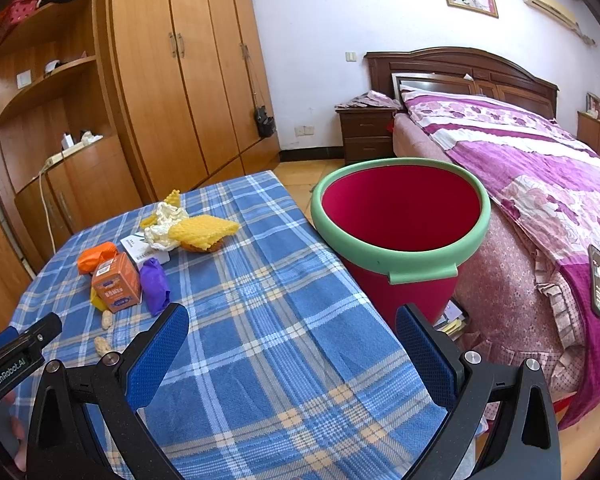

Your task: Collect trash

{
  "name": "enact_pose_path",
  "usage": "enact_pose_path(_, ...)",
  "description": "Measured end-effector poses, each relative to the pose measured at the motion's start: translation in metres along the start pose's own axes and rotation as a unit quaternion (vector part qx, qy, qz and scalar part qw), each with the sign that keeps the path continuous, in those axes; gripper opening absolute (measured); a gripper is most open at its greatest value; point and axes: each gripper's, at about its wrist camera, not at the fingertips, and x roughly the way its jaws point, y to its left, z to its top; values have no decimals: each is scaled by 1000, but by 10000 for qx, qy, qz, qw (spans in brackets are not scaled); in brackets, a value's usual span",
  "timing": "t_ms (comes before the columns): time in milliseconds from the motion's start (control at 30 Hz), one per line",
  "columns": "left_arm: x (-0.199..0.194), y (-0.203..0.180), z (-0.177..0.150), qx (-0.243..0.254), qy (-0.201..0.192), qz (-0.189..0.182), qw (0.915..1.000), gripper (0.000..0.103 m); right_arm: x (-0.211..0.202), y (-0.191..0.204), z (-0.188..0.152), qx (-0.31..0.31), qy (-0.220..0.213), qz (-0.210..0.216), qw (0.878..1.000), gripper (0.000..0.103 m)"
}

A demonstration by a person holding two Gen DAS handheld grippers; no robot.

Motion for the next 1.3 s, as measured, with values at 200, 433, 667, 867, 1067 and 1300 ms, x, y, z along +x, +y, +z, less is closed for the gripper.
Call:
enact_pose_path(200,0,0,0,-3,-1,0,10000,97,0,0,0,-3,-4,1,10000,103)
enact_pose_path(433,0,0,0,-1,0,-3,10000,97,0,-1,0,6,5,-2,10000,103)
enact_pose_path(667,0,0,0,-1,2,-3,10000,97,0,-1,0,6,7,0,10000,103)
enact_pose_path(867,0,0,0,2,2,1,10000,97,0,-1,0,10,10,1,10000,103)
enact_pose_path(1067,1,3,0,1,16,38,10000,97,0,-2,-1,25,1,5,10000,103)
enact_pose_path(1300,6,8,7,67,25,108,9999,97,1,-4,5,3,-70,111,9999,103)
